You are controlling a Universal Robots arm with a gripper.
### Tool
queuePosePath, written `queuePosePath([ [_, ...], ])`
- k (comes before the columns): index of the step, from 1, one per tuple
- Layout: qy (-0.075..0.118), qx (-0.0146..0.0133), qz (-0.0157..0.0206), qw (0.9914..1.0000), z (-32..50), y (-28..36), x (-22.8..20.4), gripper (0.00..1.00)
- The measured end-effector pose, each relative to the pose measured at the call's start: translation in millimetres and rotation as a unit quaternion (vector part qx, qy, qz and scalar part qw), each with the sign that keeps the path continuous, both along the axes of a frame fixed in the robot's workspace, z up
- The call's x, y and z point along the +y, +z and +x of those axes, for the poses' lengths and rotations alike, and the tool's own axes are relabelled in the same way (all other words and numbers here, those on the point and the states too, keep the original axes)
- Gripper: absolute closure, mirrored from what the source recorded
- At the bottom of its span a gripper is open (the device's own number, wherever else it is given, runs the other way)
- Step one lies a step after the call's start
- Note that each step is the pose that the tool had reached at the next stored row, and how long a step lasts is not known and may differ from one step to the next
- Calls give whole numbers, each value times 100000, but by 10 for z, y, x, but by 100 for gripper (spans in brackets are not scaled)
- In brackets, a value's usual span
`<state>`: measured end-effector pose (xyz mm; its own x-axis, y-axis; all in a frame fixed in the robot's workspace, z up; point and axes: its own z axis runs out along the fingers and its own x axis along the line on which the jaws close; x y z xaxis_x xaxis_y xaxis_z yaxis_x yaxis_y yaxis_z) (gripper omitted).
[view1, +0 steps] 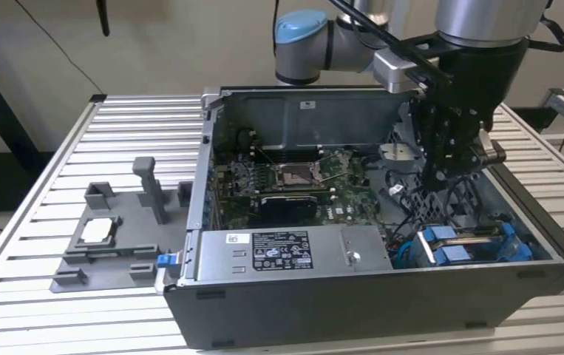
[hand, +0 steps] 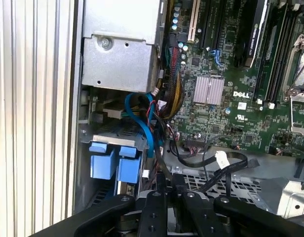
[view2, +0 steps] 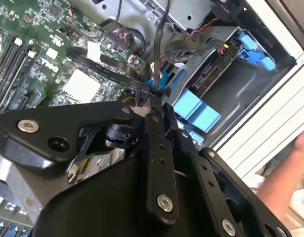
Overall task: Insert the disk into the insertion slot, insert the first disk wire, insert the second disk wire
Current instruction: 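Insert the second disk wire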
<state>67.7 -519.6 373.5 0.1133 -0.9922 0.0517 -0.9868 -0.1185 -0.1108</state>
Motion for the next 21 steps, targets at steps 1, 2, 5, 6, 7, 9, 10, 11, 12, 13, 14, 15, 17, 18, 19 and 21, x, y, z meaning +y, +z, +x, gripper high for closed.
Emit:
queuePosePath([
  [1,117,-5,9,100000,-1,-2,-6,82],
  [2,245,-6,13,100000,-1,-3,-13,82],
  [5,514,66,12,99999,11,-9,-40,82],
  [6,552,108,18,99998,16,-12,-53,82],
  [7,578,177,19,99998,23,-14,-64,82],
  [9,586,468,34,99997,47,-17,-87,84],
  [10,588,637,36,99996,61,-18,-100,84],
  [11,589,834,51,99995,75,-20,-114,84],
  [12,588,1077,77,99992,91,-21,-129,84],
  [13,586,1357,98,99989,106,-22,-145,84],
  [14,586,1684,142,99984,121,-24,-161,84],
  [15,587,2038,180,99977,136,-25,-178,84],
  [17,587,2674,251,99962,167,-28,-210,84],
  [18,588,2975,285,99954,185,-29,-226,84],
  [19,588,3230,324,99946,204,-30,-241,84],
  [21,589,3745,393,99927,244,-32,-273,84],
])
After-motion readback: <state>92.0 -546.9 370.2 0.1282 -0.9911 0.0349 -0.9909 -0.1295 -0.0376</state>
